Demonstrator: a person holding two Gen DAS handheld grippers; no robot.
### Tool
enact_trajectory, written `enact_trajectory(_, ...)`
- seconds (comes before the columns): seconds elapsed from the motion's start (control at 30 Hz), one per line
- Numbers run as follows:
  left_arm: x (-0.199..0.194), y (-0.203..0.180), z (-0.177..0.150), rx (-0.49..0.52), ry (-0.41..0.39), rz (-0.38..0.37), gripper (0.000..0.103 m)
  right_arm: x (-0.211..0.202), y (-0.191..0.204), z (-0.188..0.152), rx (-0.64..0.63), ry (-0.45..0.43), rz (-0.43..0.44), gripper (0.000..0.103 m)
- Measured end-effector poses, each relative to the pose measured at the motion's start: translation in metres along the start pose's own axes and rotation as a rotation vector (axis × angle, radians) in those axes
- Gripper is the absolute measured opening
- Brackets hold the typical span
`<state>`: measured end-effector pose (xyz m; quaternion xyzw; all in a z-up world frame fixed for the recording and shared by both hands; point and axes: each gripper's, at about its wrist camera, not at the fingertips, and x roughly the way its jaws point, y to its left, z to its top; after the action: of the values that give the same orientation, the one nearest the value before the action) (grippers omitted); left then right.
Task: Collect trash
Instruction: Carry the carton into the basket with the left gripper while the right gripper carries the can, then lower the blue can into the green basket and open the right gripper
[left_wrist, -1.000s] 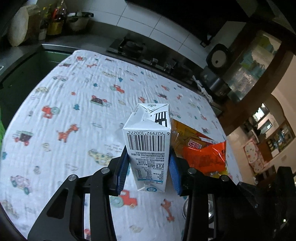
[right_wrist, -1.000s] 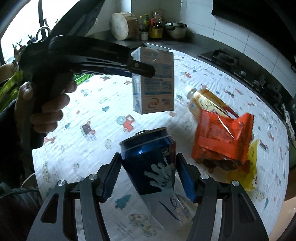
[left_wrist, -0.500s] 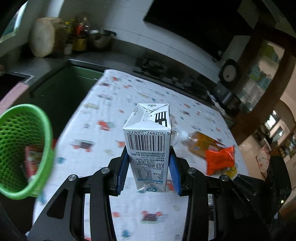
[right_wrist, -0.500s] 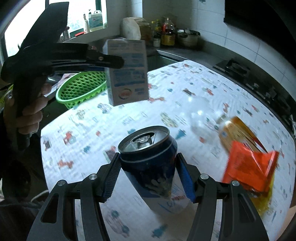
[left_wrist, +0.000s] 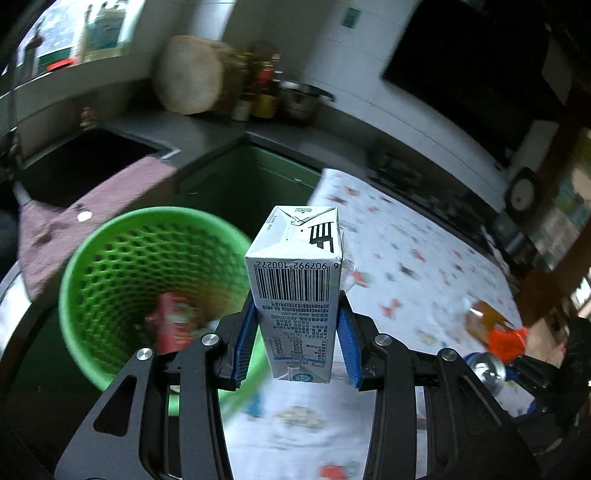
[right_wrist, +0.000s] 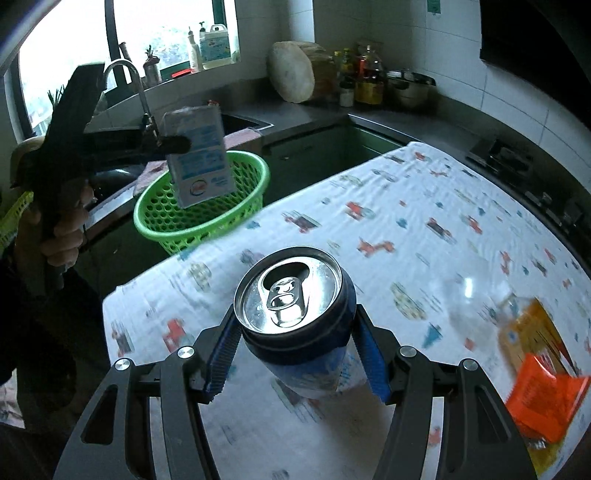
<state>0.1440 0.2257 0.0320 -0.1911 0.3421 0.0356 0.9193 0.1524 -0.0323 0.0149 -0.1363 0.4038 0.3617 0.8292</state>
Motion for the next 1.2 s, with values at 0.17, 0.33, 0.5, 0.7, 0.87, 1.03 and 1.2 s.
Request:
enact_trajectory(0.17, 0.009, 0.042, 0.002, -0.044, 0.022, 0.084, 0.041, 0.015, 0.017, 0.02, 0.001, -0.01, 0.026, 0.058)
enact_trajectory(0.33, 0.022, 0.075, -0.001, -0.091, 0.065, 0.124, 0.041, 0.028, 0.032, 0.037, 0.001, -0.02, 0.05, 0.058)
enact_trajectory(0.5, 0.026, 0.095, -0.008, -0.108, 0.087, 0.139, 0.042, 0.044, 0.045, 0.053, 0.003, -0.019, 0.074, 0.058)
enact_trajectory(0.7, 0.026, 0.113, -0.01, -0.135, 0.099, 0.144, 0.051, 0.063, 0.062, 0.072, -0.007, -0.019, 0.099, 0.058)
enact_trajectory(0.87, 0.021, 0.121, -0.009, -0.149, 0.09, 0.137, 0.055, 0.077, 0.071, 0.083, 0.001, -0.023, 0.121, 0.058)
enact_trajectory(1.03, 0.019, 0.129, -0.01, -0.168, 0.092, 0.135, 0.056, 0.088, 0.079, 0.097, 0.015, -0.036, 0.139, 0.058)
enact_trajectory(1.2, 0.014, 0.133, -0.013, -0.177, 0.085, 0.132, 0.056, 0.097, 0.089, 0.115, 0.029, -0.062, 0.156, 0.058)
